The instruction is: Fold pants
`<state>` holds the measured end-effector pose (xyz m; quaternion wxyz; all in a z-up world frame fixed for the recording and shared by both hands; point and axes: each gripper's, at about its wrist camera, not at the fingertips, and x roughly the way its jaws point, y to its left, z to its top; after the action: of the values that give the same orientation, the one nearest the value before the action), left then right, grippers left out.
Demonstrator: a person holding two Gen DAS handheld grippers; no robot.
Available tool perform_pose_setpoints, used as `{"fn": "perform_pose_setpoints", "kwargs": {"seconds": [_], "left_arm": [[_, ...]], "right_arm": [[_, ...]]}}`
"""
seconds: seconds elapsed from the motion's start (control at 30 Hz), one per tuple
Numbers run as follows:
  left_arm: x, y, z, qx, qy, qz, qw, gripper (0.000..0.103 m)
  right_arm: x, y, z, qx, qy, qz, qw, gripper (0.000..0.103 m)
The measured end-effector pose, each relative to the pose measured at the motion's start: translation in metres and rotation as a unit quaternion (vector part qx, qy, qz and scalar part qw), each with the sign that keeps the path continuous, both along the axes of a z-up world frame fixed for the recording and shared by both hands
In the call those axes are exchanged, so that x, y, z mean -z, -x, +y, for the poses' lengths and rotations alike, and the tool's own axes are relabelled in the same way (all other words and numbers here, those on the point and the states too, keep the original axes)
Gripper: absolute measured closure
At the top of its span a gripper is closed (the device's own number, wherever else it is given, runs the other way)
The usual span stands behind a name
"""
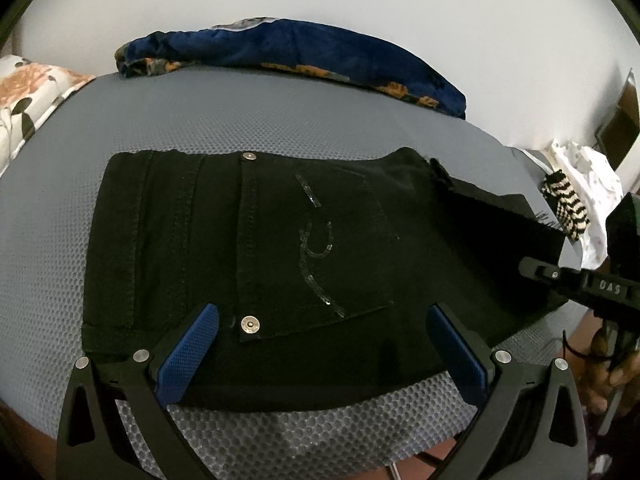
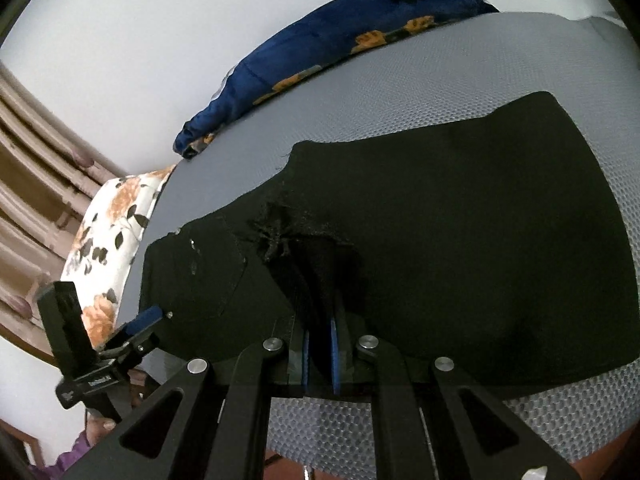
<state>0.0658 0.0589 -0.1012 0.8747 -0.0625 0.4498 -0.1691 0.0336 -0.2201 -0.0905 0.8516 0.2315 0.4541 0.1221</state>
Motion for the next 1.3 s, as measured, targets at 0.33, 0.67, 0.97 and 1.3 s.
{"fn": "perform_pose_setpoints", "kwargs": {"seconds": [0.33,0.67,0.97,1.3], "left_arm": [[0.002,0.001,-0.003,0.006,-0.004,0.0,1.0,0.0],[0.003,0.003,-0.003,0.012,-0.008,0.001,0.9999,0.0],[-0.003,0.001,-0.005,0.013,-0.008,0.002,0.9999,0.0],[-0.022,-0.016,-0.051,0.072,0.024,-0.016,0.997,0.0]], "right_arm": [[0.013,-0.002,0.022,-0.013,0.084,-0.01,0.996,0.095],[0.014,0.007,0.039,-0.048,0.147,-0.034,0.987,0.092],[0.002,0.013,-0.006,-0.108,-0.103,-0.011,0.989,0.073],[0.008,0.029,-0.125,0.082,-0.194,-0.035,0.977,0.063]]}}
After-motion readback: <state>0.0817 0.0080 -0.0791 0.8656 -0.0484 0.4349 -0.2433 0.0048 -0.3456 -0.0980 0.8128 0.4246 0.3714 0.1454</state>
